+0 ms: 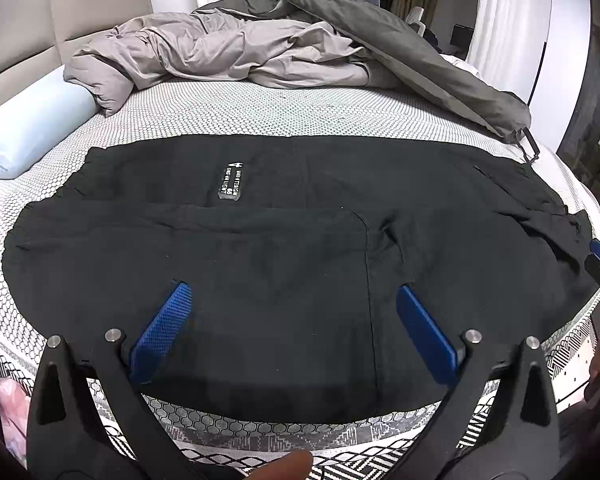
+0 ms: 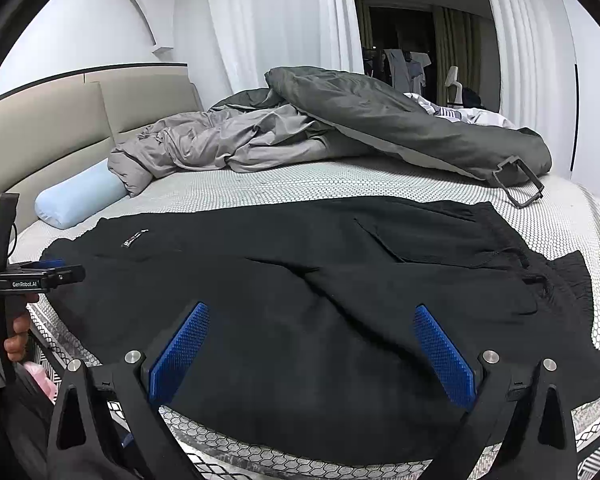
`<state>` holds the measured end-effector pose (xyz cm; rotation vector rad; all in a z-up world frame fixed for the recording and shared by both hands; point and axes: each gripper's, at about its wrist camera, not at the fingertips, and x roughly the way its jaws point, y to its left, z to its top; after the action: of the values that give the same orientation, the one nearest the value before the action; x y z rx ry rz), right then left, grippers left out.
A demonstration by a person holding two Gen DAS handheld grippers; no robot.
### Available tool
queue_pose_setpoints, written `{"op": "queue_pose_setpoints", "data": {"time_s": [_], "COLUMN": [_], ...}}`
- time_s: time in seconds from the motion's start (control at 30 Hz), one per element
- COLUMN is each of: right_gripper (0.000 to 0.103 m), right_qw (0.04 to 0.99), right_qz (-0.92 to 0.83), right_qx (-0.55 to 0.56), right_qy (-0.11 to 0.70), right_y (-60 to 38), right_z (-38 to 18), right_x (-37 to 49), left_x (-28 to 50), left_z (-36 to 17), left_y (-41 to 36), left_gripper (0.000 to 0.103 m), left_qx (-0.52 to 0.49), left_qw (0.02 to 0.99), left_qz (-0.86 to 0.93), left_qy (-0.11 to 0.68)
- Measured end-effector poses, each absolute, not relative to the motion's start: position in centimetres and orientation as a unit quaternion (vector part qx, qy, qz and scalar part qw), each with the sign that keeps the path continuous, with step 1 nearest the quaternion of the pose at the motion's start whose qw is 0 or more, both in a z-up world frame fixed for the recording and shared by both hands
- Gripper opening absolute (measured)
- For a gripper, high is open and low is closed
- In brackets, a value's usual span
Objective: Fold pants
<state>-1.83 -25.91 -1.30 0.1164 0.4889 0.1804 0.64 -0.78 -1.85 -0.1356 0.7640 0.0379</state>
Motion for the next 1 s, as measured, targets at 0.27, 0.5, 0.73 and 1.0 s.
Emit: {"op": "queue_pose_setpoints", "data": {"time_s": [0.27,0.5,0.73,1.0], "right_gripper": [0.103,0.103,0.103,0.103], "right_qw": [0.965,0.966,0.966,0.965], "right_qz": [0.086,0.084,0.082,0.081], "right_qx": [0.060,0.061,0.059,0.067], "right_qy": [0.239,0.238,0.239,0.241], "right_y": [-26.07,-26.31,-26.19,-26.58], "right_z": [-1.57,-1.70,-1.62,-1.77], "right_x": [-2.25,-2.34,-2.38,-2.10], "left_x": [0.82,0.80,0.76,0.38], "left_z": [-1.91,-1.92,-1.93,-1.63], "left_y": [-0.60,-1.06,-1.24,-1.29], "left_gripper": [0.102,0.102,0.102,0.102], "left_qx": [-0.064,-0.056,-0.052,-0.043], "left_qw": [0.925,0.928,0.931,0.942], "left_qz": [0.020,0.020,0.014,0.001], "left_qy": [0.373,0.369,0.362,0.333]}}
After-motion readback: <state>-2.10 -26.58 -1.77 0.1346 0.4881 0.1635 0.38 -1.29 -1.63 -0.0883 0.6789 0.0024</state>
